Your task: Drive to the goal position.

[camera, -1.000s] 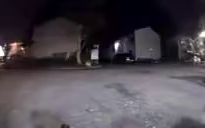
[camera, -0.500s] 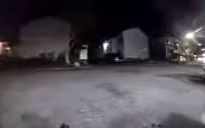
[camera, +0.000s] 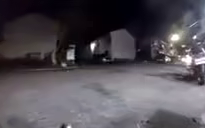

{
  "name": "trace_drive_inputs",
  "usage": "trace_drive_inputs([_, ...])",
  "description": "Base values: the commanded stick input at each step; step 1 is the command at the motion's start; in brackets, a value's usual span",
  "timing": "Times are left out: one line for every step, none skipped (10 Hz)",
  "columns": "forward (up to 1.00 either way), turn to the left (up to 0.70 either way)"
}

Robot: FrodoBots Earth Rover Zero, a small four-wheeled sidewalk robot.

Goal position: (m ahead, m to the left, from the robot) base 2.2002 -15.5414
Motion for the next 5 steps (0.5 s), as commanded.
trace_drive_inputs([0.00,-0.45])
trace_drive_inputs([0.00,-0.45])
trace_drive_inputs([0.00,-0.45])
trace_drive_inputs([0.00,-0.45])
trace_drive_inputs([0.00,-0.45])
